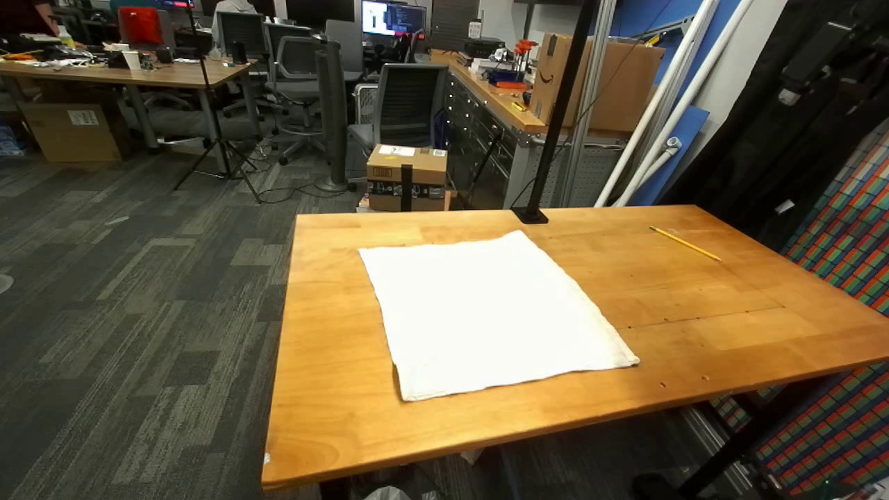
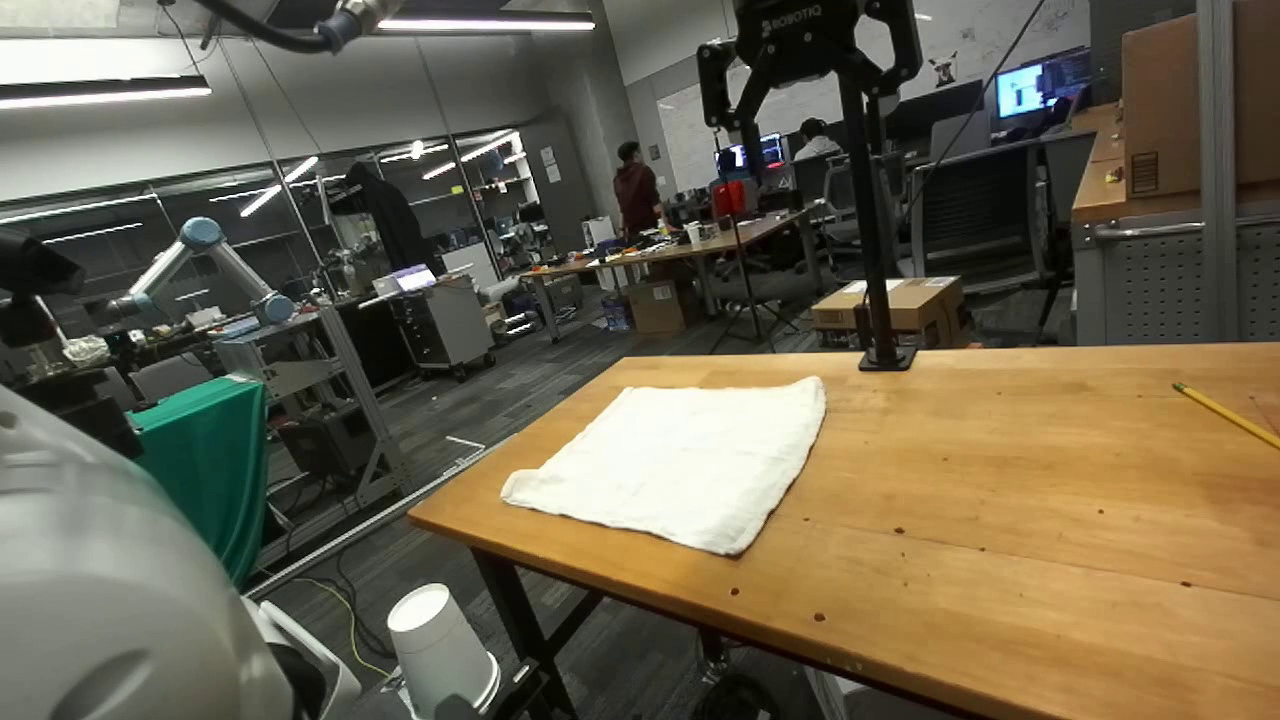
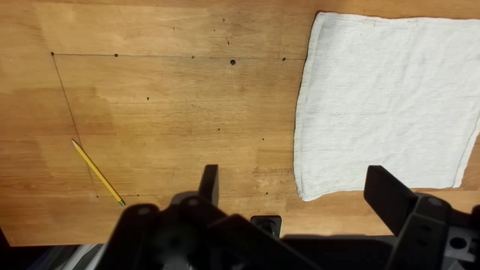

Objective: Fold the cloth on the table

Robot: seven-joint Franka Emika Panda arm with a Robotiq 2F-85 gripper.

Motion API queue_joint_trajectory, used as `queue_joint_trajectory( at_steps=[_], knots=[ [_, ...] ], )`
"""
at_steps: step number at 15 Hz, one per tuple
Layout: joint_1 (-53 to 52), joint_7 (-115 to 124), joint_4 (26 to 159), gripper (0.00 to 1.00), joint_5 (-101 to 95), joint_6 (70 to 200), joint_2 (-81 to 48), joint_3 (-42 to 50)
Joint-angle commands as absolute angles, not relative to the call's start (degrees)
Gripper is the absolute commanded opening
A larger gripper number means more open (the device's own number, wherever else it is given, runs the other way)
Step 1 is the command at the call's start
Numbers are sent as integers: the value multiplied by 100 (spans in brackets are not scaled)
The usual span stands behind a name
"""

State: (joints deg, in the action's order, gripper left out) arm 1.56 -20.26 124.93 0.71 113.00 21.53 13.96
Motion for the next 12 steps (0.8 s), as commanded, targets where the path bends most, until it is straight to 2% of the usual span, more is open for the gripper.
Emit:
queue_joint_trajectory(
  at_steps=[1, 12],
  knots=[
    [269, -2061, 12481, 100, 116, 11288, 2139, 1300],
    [136, -2088, 12255, 100, 273, 11334, 1812, 1210]
  ],
)
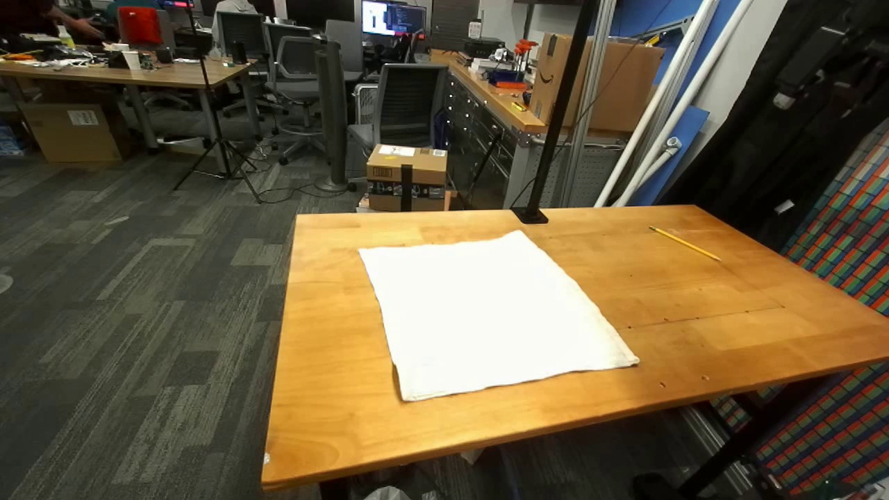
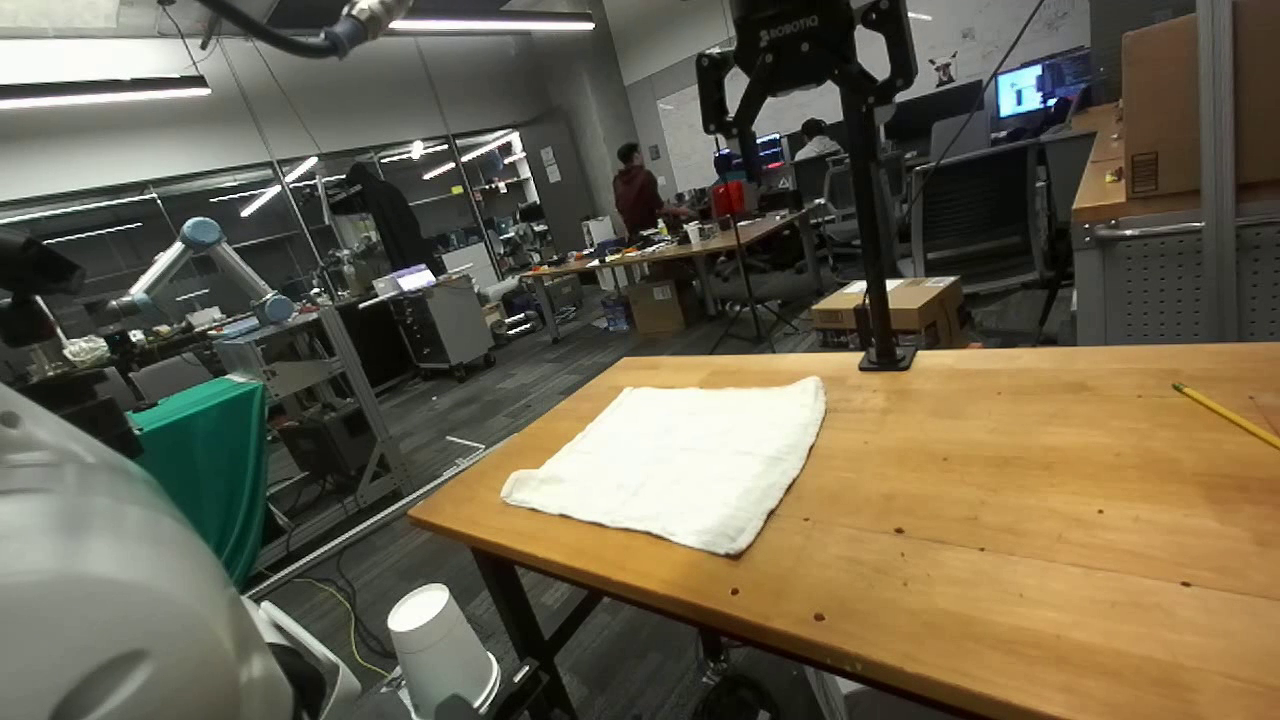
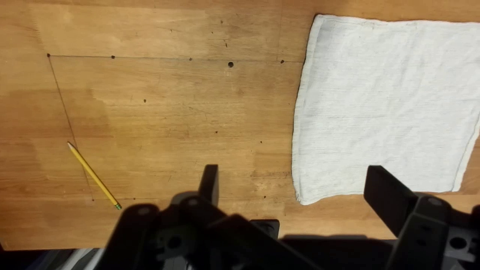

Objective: Fold the cloth on the table

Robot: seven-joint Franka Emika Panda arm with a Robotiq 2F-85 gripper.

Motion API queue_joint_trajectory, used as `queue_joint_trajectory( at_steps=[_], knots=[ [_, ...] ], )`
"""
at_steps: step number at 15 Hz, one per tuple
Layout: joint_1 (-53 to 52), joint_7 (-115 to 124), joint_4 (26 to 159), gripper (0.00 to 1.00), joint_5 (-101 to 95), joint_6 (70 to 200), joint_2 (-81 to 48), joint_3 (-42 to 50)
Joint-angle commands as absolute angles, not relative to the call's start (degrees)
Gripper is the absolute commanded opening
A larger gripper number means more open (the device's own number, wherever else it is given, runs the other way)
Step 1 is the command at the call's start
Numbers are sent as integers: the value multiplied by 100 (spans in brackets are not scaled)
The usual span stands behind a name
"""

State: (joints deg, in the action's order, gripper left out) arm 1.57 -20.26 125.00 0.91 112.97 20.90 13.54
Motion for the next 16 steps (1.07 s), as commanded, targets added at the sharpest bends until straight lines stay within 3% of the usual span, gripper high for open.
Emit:
queue_joint_trajectory(
  at_steps=[1, 8, 16],
  knots=[
    [102, -2060, 12216, 100, 312, 11376, 1695, 1143],
    [-2, -2128, 12353, 100, 221, 12004, 1089, 653],
    [143, -2128, 13664, 100, -579, 12837, 1270, 551]
  ],
)
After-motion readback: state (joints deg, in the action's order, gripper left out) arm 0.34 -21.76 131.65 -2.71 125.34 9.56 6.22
